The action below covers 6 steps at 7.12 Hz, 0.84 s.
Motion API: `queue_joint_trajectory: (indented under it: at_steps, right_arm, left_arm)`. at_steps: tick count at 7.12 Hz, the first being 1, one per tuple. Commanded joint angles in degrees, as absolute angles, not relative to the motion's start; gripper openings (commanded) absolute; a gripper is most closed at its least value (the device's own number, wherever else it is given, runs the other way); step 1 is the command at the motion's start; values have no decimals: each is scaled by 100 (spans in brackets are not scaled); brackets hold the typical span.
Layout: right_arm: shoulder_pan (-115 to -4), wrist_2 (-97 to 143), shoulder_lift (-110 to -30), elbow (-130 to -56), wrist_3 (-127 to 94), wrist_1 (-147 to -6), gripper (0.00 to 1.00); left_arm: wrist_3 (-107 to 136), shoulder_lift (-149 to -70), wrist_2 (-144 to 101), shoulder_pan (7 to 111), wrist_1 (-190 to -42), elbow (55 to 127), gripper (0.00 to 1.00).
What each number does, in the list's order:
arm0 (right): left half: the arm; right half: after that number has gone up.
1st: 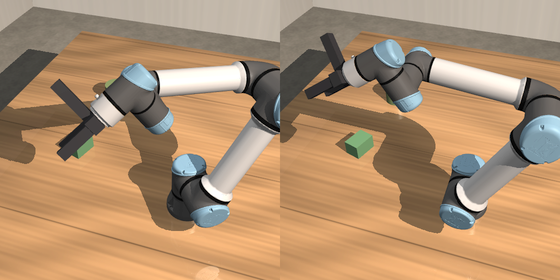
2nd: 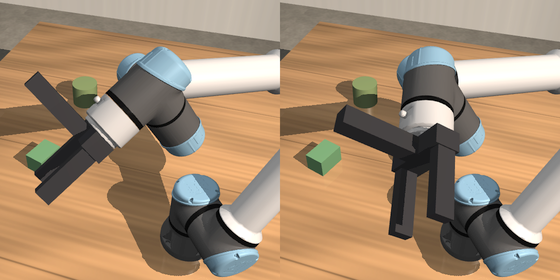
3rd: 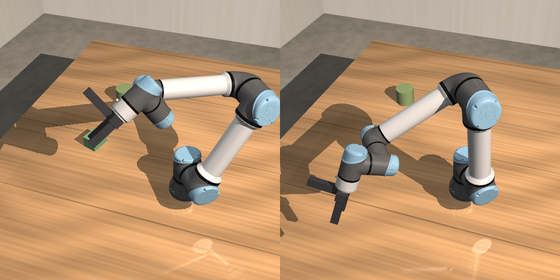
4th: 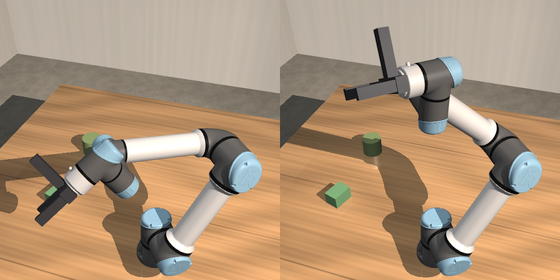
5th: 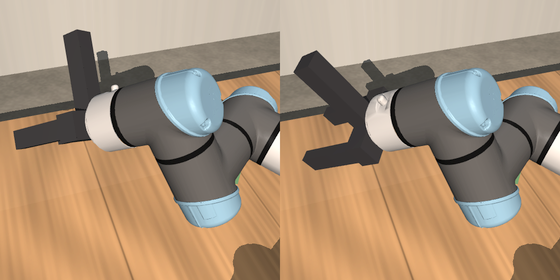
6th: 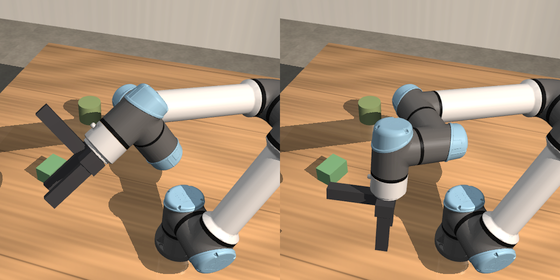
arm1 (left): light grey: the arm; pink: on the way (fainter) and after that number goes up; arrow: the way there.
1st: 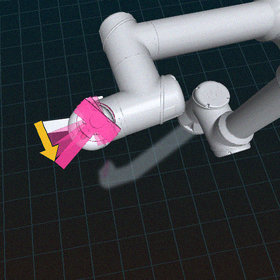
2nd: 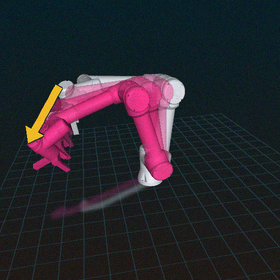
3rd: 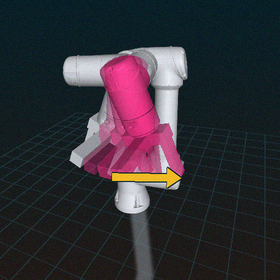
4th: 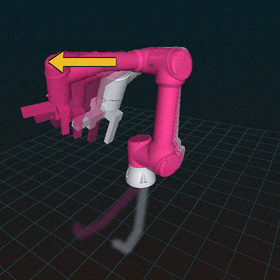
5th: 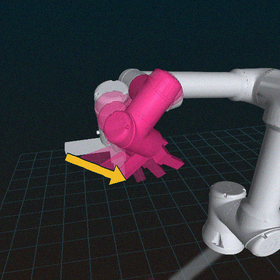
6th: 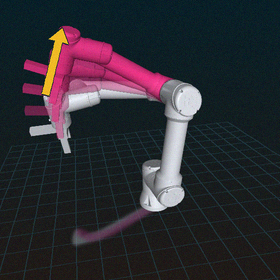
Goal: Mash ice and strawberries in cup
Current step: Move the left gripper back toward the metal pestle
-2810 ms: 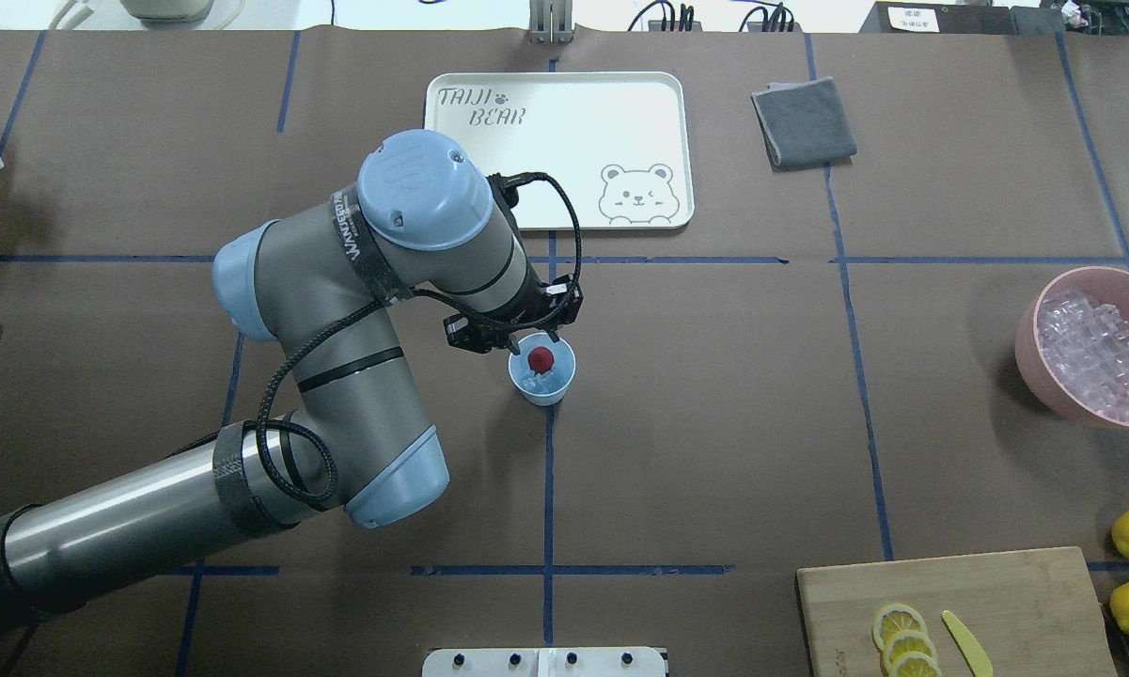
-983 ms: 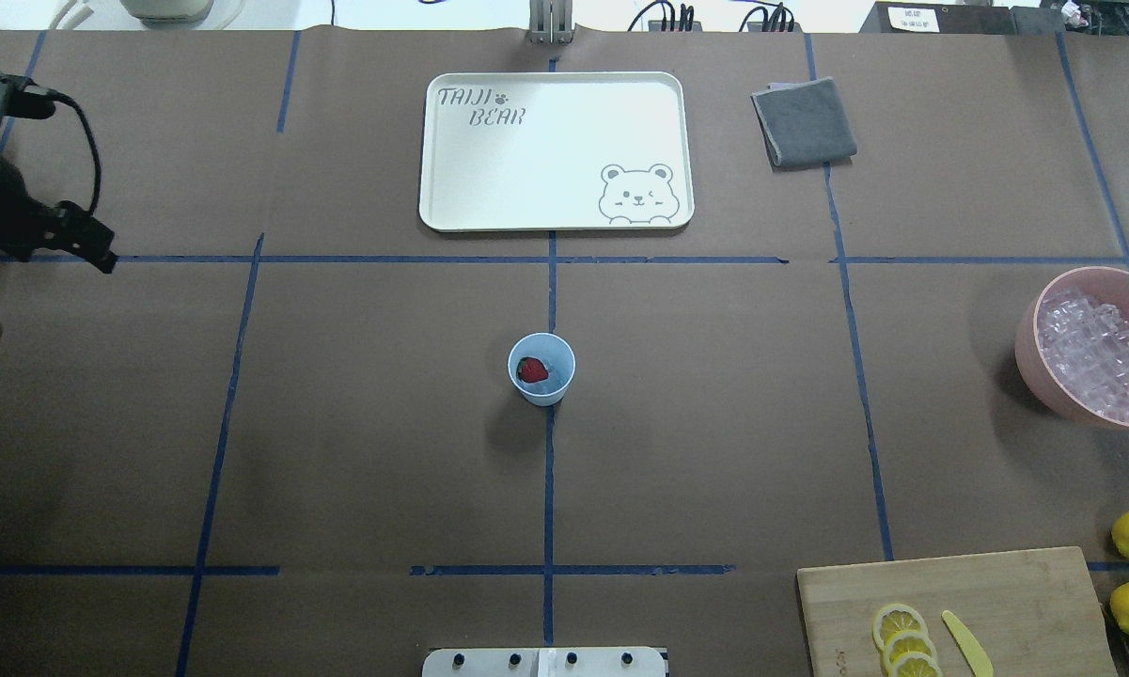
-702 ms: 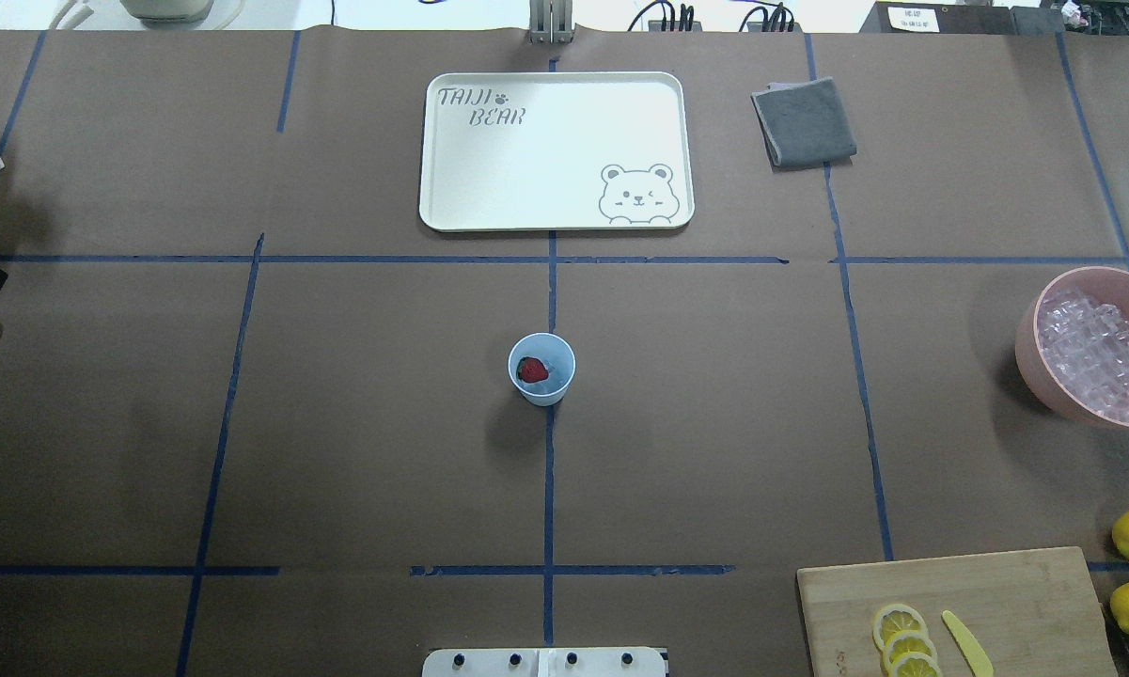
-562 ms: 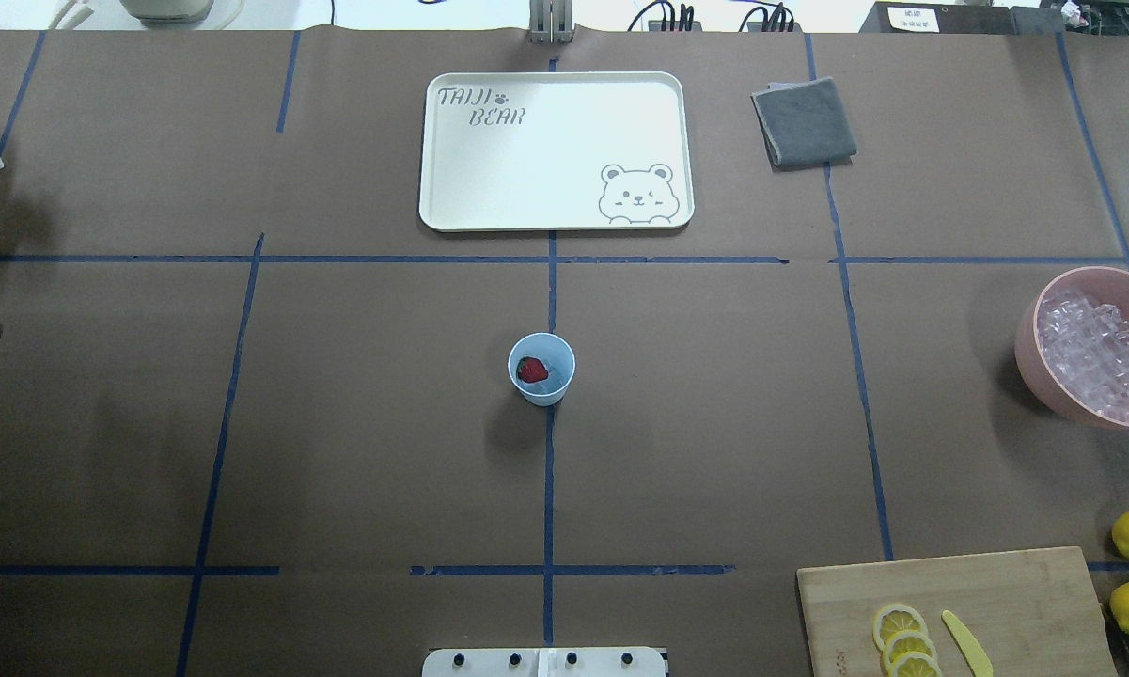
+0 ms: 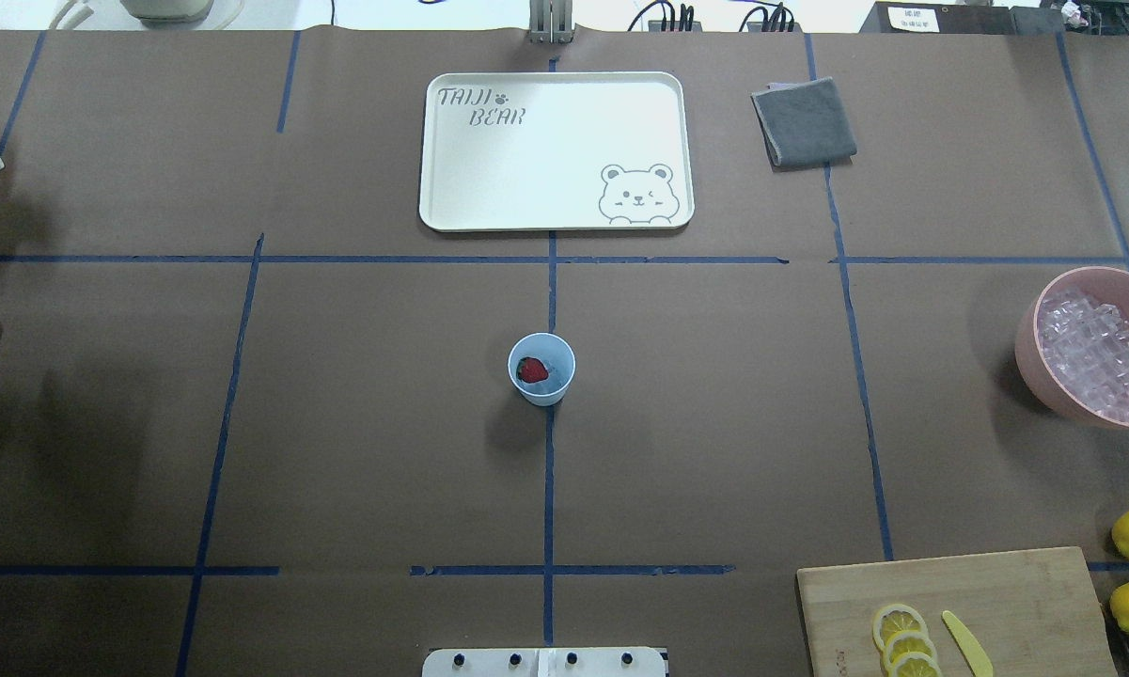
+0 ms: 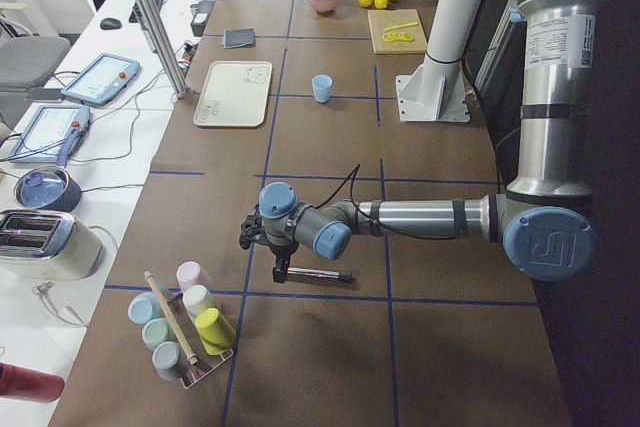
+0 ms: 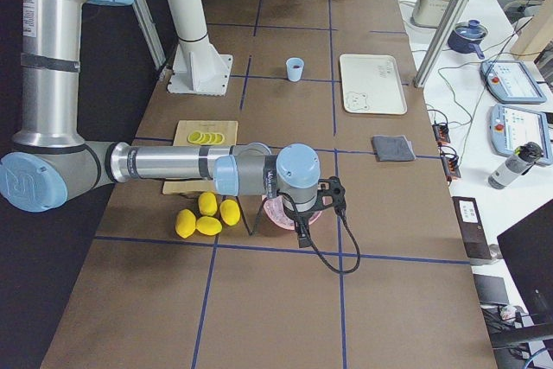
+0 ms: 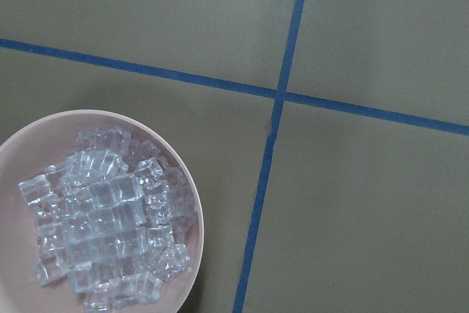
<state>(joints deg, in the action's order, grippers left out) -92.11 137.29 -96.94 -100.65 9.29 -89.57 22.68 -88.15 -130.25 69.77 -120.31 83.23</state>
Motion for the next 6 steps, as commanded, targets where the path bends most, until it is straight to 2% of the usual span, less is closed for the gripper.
queue_joint_trajectory:
  at_steps: [1, 6]
  right_arm:
    - [-9211, 13729, -9694, -10099, 932, -8956, 99]
    - [-9211, 13729, -9703, -10090, 932, -8956, 99]
  left_arm:
    - [2818, -8850, -13017, 6961, -12828, 7781, 100]
    - [3270, -8798, -12973, 6558, -13228, 7717, 100]
